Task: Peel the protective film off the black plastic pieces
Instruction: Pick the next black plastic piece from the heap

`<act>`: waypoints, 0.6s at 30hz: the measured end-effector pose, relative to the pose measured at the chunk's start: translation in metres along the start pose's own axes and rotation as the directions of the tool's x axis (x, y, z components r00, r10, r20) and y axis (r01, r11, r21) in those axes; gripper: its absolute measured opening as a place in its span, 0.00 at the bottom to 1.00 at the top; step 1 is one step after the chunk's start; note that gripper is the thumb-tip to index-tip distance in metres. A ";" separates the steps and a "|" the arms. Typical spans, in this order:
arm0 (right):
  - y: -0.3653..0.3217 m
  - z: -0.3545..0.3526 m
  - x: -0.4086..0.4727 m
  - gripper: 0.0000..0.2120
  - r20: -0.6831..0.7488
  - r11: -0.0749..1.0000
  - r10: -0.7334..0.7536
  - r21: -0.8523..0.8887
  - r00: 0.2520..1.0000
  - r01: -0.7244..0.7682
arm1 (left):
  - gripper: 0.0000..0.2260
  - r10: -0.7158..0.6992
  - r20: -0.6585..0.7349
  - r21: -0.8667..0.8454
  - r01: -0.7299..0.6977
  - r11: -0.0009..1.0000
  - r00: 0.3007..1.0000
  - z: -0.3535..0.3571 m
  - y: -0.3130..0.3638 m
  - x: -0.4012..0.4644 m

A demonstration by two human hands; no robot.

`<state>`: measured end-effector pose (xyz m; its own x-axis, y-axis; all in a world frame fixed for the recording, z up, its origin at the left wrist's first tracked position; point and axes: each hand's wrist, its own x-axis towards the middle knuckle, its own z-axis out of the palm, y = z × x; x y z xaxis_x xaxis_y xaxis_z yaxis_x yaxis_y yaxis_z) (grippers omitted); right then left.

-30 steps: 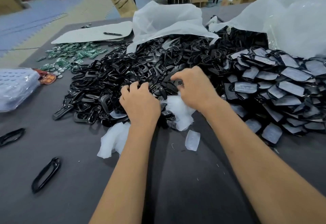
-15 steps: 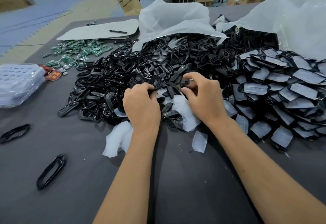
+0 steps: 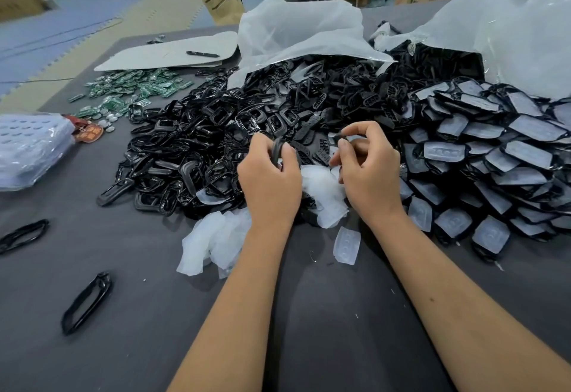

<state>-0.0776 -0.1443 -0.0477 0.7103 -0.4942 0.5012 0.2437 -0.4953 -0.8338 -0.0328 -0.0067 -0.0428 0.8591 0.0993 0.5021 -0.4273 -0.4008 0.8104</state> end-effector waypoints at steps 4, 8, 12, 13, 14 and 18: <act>0.001 0.001 -0.001 0.05 0.045 0.999 -0.012 -0.035 0.999 0.013 | 0.14 -0.009 0.093 -0.010 0.010 1.000 0.996 0.004 -0.003 -0.003; 0.002 0.000 0.000 0.10 0.105 1.000 0.006 -0.005 0.994 -0.006 | 0.14 -0.030 0.105 -0.079 0.038 0.996 0.994 0.003 -0.002 -0.004; 0.001 -0.001 -0.001 0.15 0.199 0.987 0.066 0.134 0.978 -0.094 | 0.12 -0.087 0.106 -0.134 0.101 0.986 0.991 0.003 -0.002 -0.005; 0.001 -0.001 -0.002 0.15 0.216 0.983 0.067 0.152 0.974 -0.102 | 0.12 -0.092 0.100 -0.136 0.105 0.985 0.991 0.003 -0.002 -0.004; 0.000 -0.001 -0.002 0.16 0.231 0.980 0.070 0.167 0.970 -0.111 | 0.13 -0.093 0.092 -0.127 0.104 0.986 0.991 0.002 -0.002 -0.003; 0.000 0.000 -0.003 0.15 0.270 0.967 0.083 0.209 0.959 -0.142 | 0.15 -0.109 0.054 -0.105 0.114 0.988 0.993 -0.001 0.001 -0.004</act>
<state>-0.0794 -0.1432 -0.0494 0.8797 -0.3225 0.3495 0.2730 -0.2594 -0.9264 -0.0369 -0.0062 -0.0440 0.9146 0.0930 0.3935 -0.3535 -0.2887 0.8898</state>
